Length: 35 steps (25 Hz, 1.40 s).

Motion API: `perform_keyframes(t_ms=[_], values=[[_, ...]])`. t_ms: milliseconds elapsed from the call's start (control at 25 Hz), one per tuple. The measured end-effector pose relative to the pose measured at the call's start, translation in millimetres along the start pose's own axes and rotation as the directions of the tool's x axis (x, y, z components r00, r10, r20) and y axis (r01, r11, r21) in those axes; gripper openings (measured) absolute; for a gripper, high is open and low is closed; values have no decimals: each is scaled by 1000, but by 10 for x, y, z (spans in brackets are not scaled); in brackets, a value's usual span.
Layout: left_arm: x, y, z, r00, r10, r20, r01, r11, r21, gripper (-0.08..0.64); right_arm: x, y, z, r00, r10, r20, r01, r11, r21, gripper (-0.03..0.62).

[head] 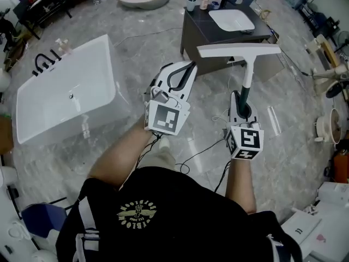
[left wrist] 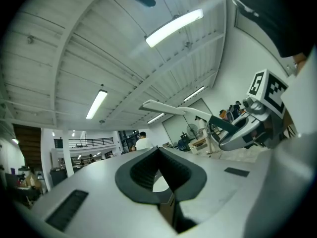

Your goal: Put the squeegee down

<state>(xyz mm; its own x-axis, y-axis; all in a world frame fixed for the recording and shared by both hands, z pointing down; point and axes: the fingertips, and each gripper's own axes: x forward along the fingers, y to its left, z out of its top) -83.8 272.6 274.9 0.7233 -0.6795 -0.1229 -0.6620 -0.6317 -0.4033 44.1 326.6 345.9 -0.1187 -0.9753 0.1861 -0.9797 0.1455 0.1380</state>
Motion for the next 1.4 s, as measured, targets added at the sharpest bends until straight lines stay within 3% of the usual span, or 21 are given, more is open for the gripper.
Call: perform_keyframes(t_ms=[120, 200, 320, 640, 720, 920, 1200, 1400], values=[[224, 292, -57, 998, 52, 33, -49, 995, -89, 23, 426, -10, 264, 998, 55, -15, -57, 992, -109, 28], [326, 372, -129, 998, 56, 23, -53, 992, -111, 23, 623, -8, 444, 996, 90, -12, -91, 987, -135, 28], [403, 383, -239, 999, 48, 20, -46, 993, -107, 23, 712, -12, 553, 995, 99, 16, -97, 990, -107, 28], [75, 591, -350, 997, 76, -18, -78, 989, -125, 23, 511, 177, 284, 997, 71, 25, -70, 997, -44, 28], [66, 638, -348, 997, 76, 4, -75, 989, -127, 23, 480, 112, 241, 998, 52, 32, -51, 998, -33, 28], [158, 609, -483, 999, 33, -22, -35, 995, -94, 23, 520, 2, 123, 999, 40, 13, -40, 999, -8, 28], [402, 699, -564, 1000, -6, -25, 3, 994, -111, 23, 707, -15, 113, 999, 53, 4, -53, 998, 30, 28], [653, 839, -530, 999, -47, 5, 48, 994, -94, 23, 897, -101, 166, 1000, 25, -6, -25, 999, 44, 28]])
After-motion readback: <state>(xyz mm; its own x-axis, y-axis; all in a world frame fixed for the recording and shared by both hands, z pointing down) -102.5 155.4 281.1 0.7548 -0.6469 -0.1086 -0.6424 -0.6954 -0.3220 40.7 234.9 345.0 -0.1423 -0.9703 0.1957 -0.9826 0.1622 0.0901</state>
